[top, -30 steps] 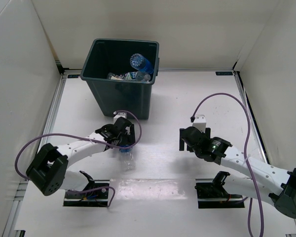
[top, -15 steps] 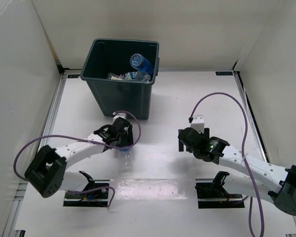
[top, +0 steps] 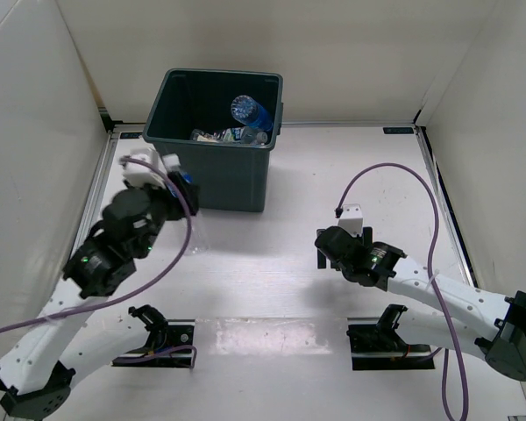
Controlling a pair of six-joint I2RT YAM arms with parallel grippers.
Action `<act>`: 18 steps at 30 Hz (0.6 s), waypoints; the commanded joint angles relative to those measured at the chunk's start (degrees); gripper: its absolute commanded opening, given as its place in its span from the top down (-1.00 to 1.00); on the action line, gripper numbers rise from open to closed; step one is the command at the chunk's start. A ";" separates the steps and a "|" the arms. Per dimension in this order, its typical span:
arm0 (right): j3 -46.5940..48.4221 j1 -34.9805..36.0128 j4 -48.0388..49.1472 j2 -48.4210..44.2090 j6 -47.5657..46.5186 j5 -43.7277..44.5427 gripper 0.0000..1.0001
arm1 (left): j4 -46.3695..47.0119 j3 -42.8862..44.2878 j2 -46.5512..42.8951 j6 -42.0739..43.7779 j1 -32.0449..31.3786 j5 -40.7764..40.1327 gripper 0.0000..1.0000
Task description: Put the plastic bottles in the bin
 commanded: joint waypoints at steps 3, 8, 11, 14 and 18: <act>2.49 0.52 -0.49 0.15 0.95 2.22 -0.81 | 0.15 16.23 5.38 10.60 0.00 -10.93 -0.28; 2.66 0.70 -0.75 0.60 1.12 2.40 -0.81 | 8.58 27.94 16.03 17.37 0.35 -12.36 -0.40; 2.75 0.70 -0.93 0.33 1.21 2.57 -0.81 | 8.07 42.85 28.49 18.69 2.37 -8.96 -0.45; 2.75 0.52 -0.84 0.24 1.47 2.49 -0.81 | 4.05 55.00 38.62 18.08 5.45 -4.37 -0.45; 2.49 0.87 -0.93 -0.02 1.30 2.75 -0.81 | 0.77 68.88 46.97 12.72 12.21 2.39 -0.45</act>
